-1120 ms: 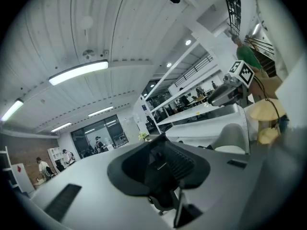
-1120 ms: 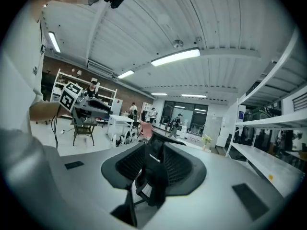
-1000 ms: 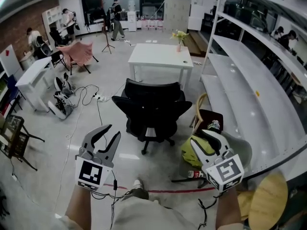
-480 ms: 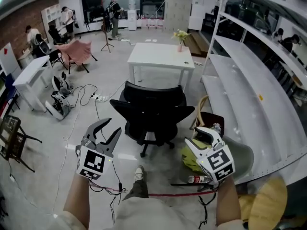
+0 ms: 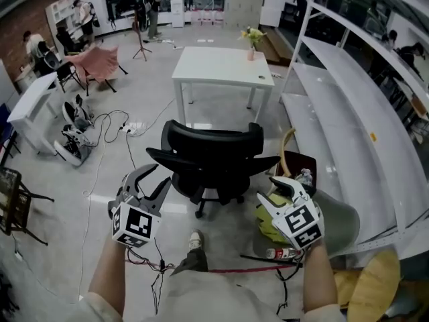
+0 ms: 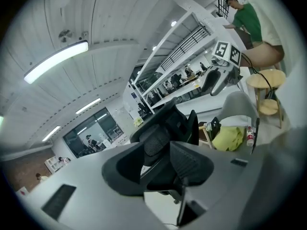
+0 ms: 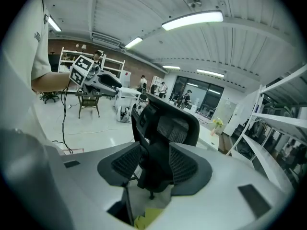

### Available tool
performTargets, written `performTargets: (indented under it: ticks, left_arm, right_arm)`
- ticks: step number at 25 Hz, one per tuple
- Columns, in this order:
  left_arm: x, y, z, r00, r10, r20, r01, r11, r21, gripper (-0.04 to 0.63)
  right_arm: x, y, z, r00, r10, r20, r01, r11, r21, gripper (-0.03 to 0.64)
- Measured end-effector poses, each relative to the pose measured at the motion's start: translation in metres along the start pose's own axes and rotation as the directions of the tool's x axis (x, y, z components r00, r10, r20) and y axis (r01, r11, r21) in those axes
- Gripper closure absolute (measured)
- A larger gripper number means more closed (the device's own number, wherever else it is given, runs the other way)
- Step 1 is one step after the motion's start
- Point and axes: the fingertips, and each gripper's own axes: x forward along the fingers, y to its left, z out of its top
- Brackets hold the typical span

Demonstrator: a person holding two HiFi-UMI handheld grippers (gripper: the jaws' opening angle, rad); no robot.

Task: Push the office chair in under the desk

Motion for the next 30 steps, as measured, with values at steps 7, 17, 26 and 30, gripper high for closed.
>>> performTargets:
  ticks: [7,17,26,30]
  left_arm:
    - [0.060,0.007,-0.034,0.991,-0.112,-0.078,0.117,0.992,0.052,0.405]
    - [0.122,-0.001,-0.077,0.949,-0.239,-0.205,0.281,0.937,0.206,0.385]
    - [0.156,-0.013,-0.106,0.896,-0.326,-0.301,0.407,0.875,0.262,0.377]
    - [0.160,-0.016,-0.109,0.881,-0.367,-0.299,0.438,0.871,0.222,0.380]
  right_arm:
    - [0.053,-0.024,-0.012,0.997,0.020,-0.079,-0.022,1.000,-0.017,0.422]
    - [0.113,-0.041,-0.040,0.972,0.061,-0.229,-0.083,0.993,-0.090,0.399]
    - [0.144,-0.057,-0.065,0.927,0.084,-0.365,-0.163,0.968,-0.190,0.394]
    - [0.156,-0.060,-0.078,0.910,0.091,-0.405,-0.191,0.958,-0.215,0.405]
